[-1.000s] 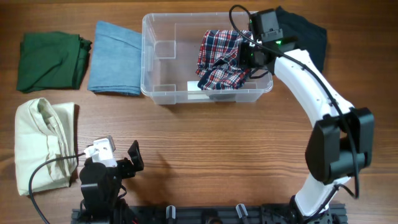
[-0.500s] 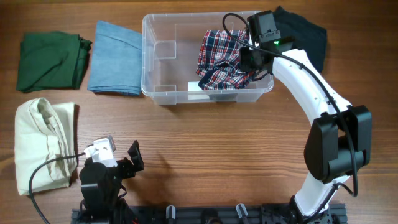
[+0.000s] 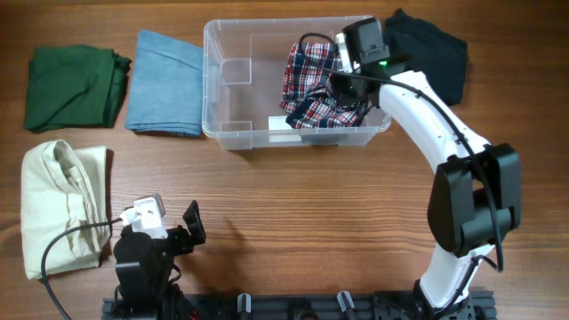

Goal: Pack container
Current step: 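Lower the plaid garment into the bin and open the right gripper, then press and tuck the plaid garment flat inside the bin with the right gripper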

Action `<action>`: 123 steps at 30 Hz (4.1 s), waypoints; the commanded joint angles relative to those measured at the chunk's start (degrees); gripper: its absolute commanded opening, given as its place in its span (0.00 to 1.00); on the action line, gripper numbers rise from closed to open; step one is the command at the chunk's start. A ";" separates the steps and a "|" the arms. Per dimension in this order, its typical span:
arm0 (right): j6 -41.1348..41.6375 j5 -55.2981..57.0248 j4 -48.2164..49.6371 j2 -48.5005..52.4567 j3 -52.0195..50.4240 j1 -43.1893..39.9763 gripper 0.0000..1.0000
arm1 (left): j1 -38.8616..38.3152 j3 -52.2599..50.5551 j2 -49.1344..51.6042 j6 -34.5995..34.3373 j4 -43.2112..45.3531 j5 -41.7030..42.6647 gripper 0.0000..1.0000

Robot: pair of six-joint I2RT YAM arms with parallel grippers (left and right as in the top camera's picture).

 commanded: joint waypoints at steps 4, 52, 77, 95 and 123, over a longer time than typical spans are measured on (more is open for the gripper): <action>-1.66 0.13 -4.02 0.28 9.64 1.27 0.73 | 0.35 -0.02 -0.46 -0.87 -0.59 0.87 1.00; -1.62 -5.14 0.02 15.85 13.42 -0.24 0.74 | 0.35 -0.02 -0.46 -0.87 -0.59 0.87 1.00; -1.40 -14.71 6.08 14.67 18.03 3.34 0.77 | 0.35 -0.02 -0.46 -0.87 -0.59 0.87 1.00; -1.25 -19.98 8.81 17.99 17.81 4.20 0.76 | 0.35 -0.02 -0.46 -0.87 -0.59 0.87 1.00; -3.08 -26.62 11.08 19.96 17.68 7.30 0.76 | 0.35 -0.02 -0.46 -0.87 -0.59 0.87 1.00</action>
